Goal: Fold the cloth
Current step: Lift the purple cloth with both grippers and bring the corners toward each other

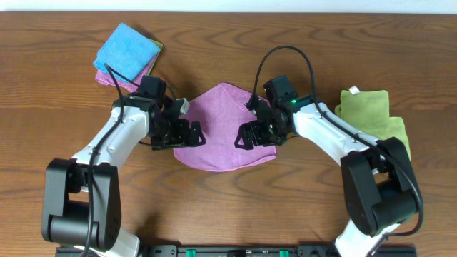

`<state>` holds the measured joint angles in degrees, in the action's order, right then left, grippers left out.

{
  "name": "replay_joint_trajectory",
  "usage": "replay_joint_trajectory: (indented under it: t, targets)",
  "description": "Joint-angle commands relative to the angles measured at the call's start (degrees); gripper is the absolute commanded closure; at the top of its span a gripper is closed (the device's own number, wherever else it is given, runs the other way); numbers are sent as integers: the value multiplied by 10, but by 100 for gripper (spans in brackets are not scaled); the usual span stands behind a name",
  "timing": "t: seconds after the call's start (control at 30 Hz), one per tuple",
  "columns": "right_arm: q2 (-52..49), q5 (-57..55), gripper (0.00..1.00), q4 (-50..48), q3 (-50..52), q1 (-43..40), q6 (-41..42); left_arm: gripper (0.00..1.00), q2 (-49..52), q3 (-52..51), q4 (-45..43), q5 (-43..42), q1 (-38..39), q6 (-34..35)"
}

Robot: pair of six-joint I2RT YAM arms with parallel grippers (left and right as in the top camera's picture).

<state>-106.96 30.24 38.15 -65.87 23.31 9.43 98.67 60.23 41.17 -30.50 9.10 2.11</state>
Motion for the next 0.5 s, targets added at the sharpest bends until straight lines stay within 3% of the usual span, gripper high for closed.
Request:
replay_joint_trajectory:
  t: [0.0, 0.17, 0.47]
  targets:
    - [14, 0, 23, 2, 0, 3, 0, 4, -5, -25, -12, 33, -1, -15]
    - [14, 2, 23, 9, 0, 3, 0, 6, -5, -79, -46, 2, -1, -3]
    - [14, 2, 24, 24, 0, 3, 0, 12, -5, -84, -67, -43, 2, 34]
